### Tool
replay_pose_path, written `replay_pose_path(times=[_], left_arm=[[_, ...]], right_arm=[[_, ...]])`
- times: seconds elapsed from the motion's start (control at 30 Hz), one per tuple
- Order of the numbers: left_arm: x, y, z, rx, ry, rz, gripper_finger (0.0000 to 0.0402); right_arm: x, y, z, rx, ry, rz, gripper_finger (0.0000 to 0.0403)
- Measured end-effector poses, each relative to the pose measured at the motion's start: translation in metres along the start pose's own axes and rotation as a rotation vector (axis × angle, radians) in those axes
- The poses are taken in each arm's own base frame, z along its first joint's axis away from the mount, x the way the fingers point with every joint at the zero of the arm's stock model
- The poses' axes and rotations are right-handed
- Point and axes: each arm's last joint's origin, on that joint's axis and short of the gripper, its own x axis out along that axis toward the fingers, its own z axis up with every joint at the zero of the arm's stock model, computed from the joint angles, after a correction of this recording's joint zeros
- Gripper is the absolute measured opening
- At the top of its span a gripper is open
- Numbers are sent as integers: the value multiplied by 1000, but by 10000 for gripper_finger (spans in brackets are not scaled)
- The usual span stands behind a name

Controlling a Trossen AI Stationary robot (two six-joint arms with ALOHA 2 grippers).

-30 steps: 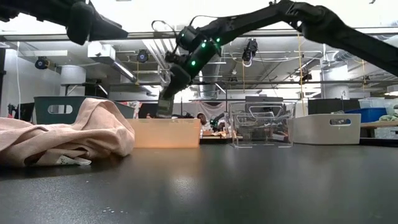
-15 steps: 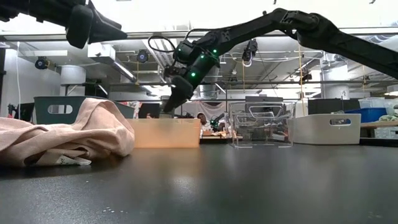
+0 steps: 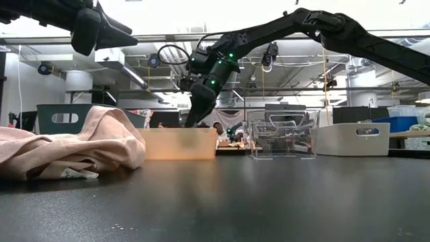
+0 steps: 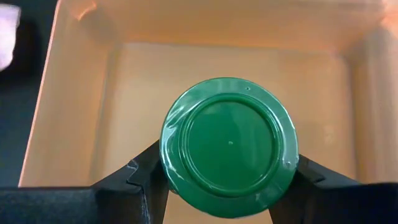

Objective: Sort spices by type
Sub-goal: Put the top green seasoning bottle into the orange bin

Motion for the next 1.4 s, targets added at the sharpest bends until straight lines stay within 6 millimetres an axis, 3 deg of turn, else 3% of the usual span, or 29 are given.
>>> replay_pose_path(times=[0.33,1.33,1.4], left_arm=[[0,-1,0,-24,2,-2,291],[0,-1,0,-18,2,-1,291],[0,-1,0,-18,2,-2,291]], right_arm=[[15,-4,7,-49,-109,-142,192],[22,-3,-4,-41,-35,-131,192],[22,-3,-4,-41,-33,-130,211]])
